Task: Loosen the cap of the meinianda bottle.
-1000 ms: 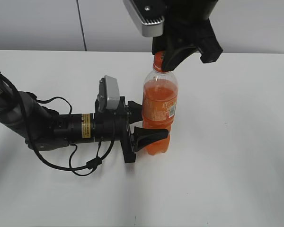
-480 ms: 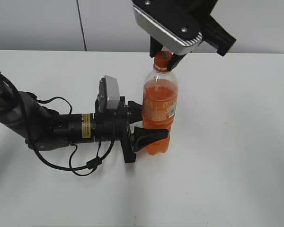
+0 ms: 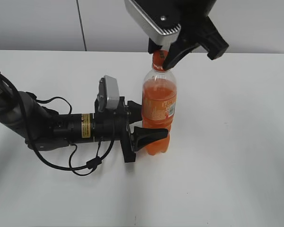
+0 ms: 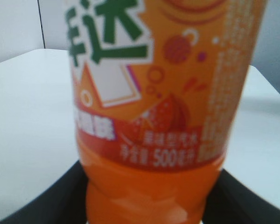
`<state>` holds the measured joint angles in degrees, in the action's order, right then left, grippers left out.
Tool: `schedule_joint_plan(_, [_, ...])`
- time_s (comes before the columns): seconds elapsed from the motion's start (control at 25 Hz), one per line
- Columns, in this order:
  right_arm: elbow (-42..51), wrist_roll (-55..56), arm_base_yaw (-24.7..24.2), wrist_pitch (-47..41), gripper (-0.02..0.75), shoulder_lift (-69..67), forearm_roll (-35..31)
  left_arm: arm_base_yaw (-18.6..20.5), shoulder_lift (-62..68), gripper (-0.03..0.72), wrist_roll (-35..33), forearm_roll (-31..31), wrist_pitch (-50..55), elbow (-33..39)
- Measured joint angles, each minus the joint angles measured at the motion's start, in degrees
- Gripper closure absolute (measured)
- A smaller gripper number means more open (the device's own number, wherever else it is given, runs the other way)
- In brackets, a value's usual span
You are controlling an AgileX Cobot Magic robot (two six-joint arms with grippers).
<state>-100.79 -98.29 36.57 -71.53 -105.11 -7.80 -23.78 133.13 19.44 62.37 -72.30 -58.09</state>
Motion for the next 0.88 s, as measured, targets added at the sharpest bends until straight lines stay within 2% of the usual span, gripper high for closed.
schedule_joint_plan(0.12, [-0.58, 5.48, 0.0, 0.92, 0.349, 0.12, -1.18, 0.0, 0.0, 0.286, 0.2, -0.16, 0.14, 0.0])
schedule_joint_plan(0.2, [-0.69, 8.06, 0.0, 0.98, 0.326, 0.12, -1.47, 0.0, 0.0, 0.286, 0.25, -0.17, 0.19, 0.0])
schedule_joint_plan(0.6, [-0.69, 25.14, 0.0, 1.04, 0.31, 3.23, -3.43, 0.0, 0.0, 0.286, 0.25, -0.17, 0.19, 0.0])
schedule_joint_plan(0.72, [-0.87, 34.95, 0.0, 1.04, 0.31, 4.62, -5.28, 0.0, 0.0, 0.286, 0.25, -0.22, 0.2, 0.0])
schedule_joint_plan(0.88, [-0.87, 56.98, 0.0, 1.04, 0.31, 5.17, -6.28, 0.0, 0.0, 0.286, 0.25, -0.22, 0.2, 0.0])
